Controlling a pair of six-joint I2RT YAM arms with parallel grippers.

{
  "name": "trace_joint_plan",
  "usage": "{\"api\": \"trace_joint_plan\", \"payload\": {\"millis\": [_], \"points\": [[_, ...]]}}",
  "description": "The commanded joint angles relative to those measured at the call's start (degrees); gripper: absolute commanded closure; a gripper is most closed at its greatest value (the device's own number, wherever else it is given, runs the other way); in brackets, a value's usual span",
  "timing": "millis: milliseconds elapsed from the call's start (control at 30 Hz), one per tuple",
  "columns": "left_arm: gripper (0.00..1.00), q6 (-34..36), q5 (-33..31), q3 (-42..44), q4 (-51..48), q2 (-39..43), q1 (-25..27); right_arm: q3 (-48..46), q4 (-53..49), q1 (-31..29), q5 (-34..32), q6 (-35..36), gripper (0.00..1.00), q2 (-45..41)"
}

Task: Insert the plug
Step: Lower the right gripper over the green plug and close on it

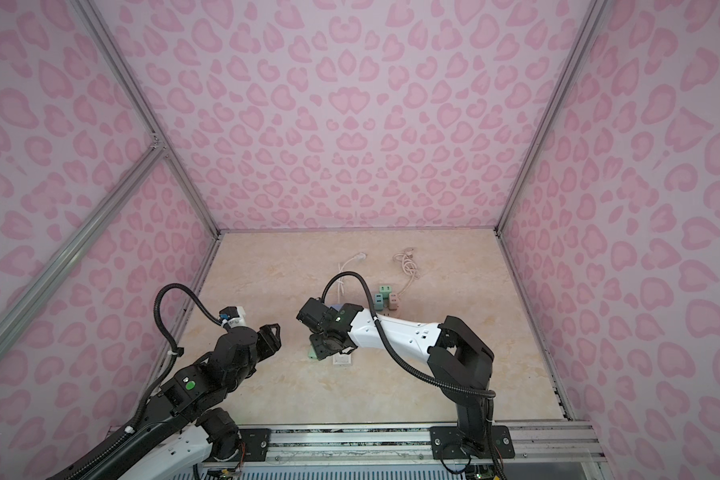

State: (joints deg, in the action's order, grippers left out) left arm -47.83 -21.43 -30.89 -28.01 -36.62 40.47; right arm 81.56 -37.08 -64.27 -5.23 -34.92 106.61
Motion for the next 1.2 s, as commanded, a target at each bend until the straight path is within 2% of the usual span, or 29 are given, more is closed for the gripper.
{"api": "trace_joint_plan", "payload": {"millis": [0, 167, 367, 567, 767, 967, 1167], "points": [[0.34, 0.0, -1.7, -0.2, -1.7, 0.7, -0.5, 0.5, -0.5, -0.4, 1.1, -0.3, 0.37, 1.2], [0.34, 0.4, -1.0, 0.5, -1.7, 2.5, -1.6, 1.5, -1.9, -0.6, 1.6, -1.1, 0.36, 3.4], [0.33, 1.3, 0.4, 0.5, -1.8, 3.8, -2.9, 1.7, 1.2, -1.4, 3.6, -1.9, 0.4, 5.2], [0.32, 2.6, 4.6, 2.0, 1.4, 5.4, -3.6, 5.5, -0.8, -1.1, 2.3, -1.6, 0.41, 8.6], [0.32, 3.1, 5.3, 1.6, 0.9, 5.9, -4.2, 9.1, -2.0, 0.3, 2.3, -1.9, 0.43, 12.0], [0.32, 3.0, 6.5, 1.6, 1.6, 5.3, -4.6, 8.5, 2.2, 0.6, 7.0, -2.2, 0.44, 13.2], [0.32, 2.9, 7.1, 1.7, 2.1, 4.5, -4.8, 10.6, -0.1, 0.4, 7.0, -2.5, 0.44, 15.6]]}}
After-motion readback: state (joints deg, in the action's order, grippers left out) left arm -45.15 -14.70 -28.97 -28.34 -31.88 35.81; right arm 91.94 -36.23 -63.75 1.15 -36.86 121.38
